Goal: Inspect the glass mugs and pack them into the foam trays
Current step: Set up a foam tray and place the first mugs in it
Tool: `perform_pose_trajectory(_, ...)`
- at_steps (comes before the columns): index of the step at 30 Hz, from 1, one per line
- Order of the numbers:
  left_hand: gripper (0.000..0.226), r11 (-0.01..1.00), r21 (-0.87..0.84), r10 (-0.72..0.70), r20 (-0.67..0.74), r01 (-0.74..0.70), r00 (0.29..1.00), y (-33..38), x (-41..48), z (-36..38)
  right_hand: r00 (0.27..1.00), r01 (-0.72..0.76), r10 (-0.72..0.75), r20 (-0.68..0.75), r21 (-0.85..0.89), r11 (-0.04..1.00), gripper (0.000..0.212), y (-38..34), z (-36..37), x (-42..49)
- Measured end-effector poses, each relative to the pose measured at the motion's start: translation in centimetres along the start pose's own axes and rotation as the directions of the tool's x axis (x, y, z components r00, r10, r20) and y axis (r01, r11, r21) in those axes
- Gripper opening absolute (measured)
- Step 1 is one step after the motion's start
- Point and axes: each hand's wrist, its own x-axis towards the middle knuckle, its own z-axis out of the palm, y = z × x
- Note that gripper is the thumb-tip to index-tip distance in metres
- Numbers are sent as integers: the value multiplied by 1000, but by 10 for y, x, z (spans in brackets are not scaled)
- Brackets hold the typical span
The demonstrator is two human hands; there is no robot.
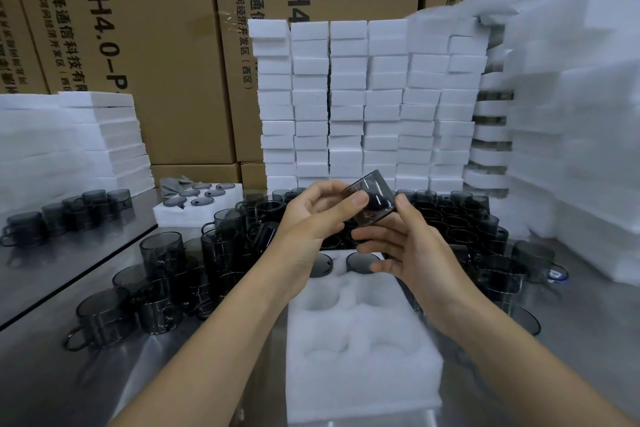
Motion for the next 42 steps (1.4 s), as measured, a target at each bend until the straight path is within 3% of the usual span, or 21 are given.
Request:
perform_pose_trajectory(3,64,999,-6,36,-95,-36,995,-2,1,0,997,72,-73,-10,-31,997,46,1,-2,-3)
perform_pose_trajectory(6,70,998,-19,55,-114,-57,992,-3,2,3,993,119,-119,7,-98,988,54,5,-3,-3)
perform_pose_trajectory(8,63,998,-27,47,-94,-49,995,-2,1,4,992,130,-130,8,-96,987,52,7,-3,-3)
perform_pose_trajectory(11,54,999,-42,11,-45,-13,999,3,-1,3,997,65,-66,26,53,996,32,3,-2,-3)
perform_pose_trajectory(17,40,998,71,0,17,-1,1000,4,-2,2,998,28,-34,58,98,995,32,3,-4,1)
perform_pose_trajectory(21,42,996,84,24,-22,-23,999,2,-2,1,995,88,-90,-31,-59,994,29,9,-9,3)
perform_pose_trajectory(24,41,988,134,84,-26,-79,996,1,-1,0,978,184,-200,-62,-202,962,40,11,-12,2)
perform_pose_trajectory(29,50,967,237,80,62,-93,995,0,-1,-5,976,194,-214,-36,-293,936,53,12,-12,3)
perform_pose_trajectory(33,54,954,294,10,147,-54,989,0,1,-12,986,154,-166,-6,-345,926,50,13,-16,5)
perform_pose_trajectory(37,47,916,393,-204,278,83,939,8,0,-25,992,122,-127,24,-501,857,45,14,-24,9)
perform_pose_trajectory(42,33,896,416,-264,210,159,941,7,3,-30,989,138,-145,39,-606,783,57,20,-25,8)
